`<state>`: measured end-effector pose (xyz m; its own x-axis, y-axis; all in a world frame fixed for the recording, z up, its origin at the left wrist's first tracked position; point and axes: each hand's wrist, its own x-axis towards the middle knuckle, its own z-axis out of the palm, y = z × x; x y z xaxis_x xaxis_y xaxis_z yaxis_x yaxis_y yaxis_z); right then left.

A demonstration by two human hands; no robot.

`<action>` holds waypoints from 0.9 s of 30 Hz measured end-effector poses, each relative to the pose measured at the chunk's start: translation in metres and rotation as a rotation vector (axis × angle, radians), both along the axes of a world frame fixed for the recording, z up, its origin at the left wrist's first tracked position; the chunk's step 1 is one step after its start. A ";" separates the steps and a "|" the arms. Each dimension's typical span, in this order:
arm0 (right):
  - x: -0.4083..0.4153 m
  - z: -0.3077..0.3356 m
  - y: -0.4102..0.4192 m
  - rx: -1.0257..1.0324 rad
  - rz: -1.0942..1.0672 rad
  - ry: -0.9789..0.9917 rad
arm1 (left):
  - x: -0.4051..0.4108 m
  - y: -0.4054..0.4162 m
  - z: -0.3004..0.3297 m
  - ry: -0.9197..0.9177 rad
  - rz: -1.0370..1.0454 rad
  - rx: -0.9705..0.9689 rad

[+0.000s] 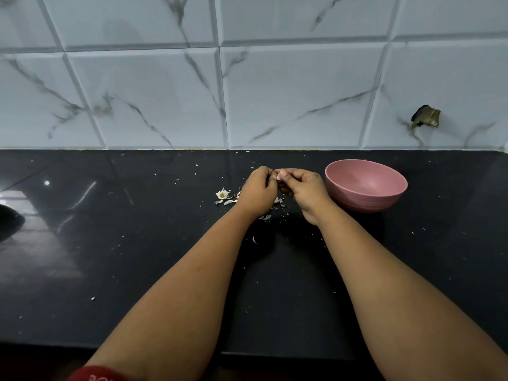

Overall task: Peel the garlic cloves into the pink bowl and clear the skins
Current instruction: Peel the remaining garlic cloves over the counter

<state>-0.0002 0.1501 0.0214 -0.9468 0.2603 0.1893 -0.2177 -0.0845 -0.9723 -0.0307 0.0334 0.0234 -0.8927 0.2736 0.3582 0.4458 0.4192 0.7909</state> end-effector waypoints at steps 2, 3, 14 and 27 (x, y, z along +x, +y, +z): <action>0.002 0.004 -0.001 -0.129 0.024 -0.036 | 0.001 0.000 0.001 -0.042 0.000 0.024; 0.003 0.005 0.000 -0.176 0.036 -0.054 | 0.002 0.000 0.001 -0.066 0.002 0.039; 0.000 0.007 -0.007 -0.272 0.046 -0.113 | 0.011 -0.003 0.008 -0.202 0.038 0.223; -0.009 0.001 -0.005 -0.116 -0.091 -0.163 | -0.005 -0.017 -0.001 -0.024 0.206 -0.238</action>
